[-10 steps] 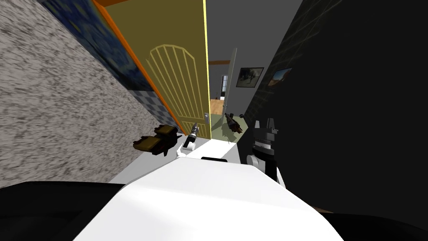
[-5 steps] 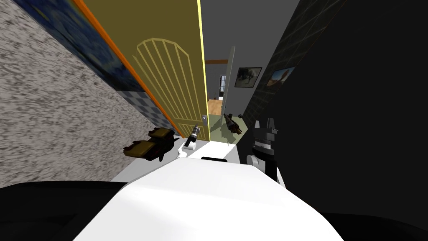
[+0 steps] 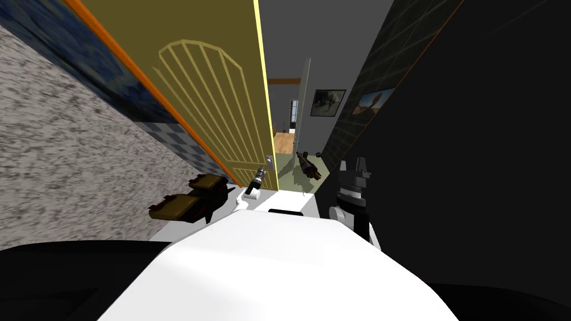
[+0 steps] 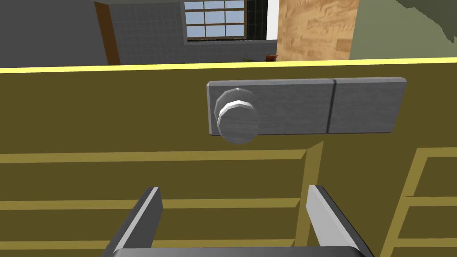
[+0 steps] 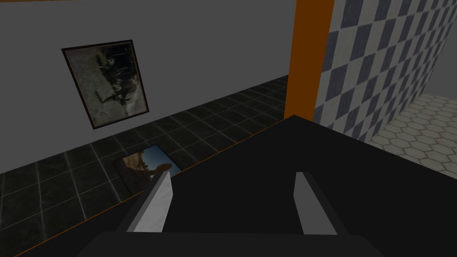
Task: Pull the door open
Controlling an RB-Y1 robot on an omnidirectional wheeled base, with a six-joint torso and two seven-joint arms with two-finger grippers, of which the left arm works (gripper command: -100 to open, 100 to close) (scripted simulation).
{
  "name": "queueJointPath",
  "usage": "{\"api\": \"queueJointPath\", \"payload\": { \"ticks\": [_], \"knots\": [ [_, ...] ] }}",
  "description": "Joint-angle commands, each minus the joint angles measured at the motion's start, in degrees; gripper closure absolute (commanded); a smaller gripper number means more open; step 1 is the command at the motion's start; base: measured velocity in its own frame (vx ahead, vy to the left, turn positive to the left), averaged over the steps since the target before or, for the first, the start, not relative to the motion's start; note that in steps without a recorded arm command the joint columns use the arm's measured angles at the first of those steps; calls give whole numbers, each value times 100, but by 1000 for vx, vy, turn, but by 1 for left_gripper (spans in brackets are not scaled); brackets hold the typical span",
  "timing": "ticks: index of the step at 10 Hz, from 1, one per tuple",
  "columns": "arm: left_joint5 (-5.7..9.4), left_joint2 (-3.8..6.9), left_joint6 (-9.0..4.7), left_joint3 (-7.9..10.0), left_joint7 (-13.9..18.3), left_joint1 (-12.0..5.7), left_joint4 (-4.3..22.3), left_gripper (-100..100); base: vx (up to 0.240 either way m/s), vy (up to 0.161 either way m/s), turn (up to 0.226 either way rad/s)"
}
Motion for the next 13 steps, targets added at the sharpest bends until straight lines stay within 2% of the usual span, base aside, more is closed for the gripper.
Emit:
{"api": "queueJointPath", "payload": {
  "ticks": [1,2,3,4,5,6,7,8,9,13],
  "knots": [
    [47,101,-83,95,80,-44,160,-100,186,-80,-153],
    [100,226,-136,182,159,-50,257,-100,180,-94,-156],
    [127,292,-163,227,201,-53,308,-100,178,-71,-126],
    [181,422,-218,317,284,-60,408,-100,180,-41,-177],
    [206,483,-244,360,322,-63,454,-100,162,-32,-155],
    [268,630,-306,462,416,-71,568,-100,185,-53,-177],
    [290,685,-329,499,451,-73,610,-100,180,-28,-144],
    [277,670,-361,457,444,-119,674,-100,74,-2,-20],
    [277,670,-361,457,444,-119,674,100,-8,0,23],
    [277,670,-361,457,444,-119,674,100,-19,1,-3]
  ]
}}
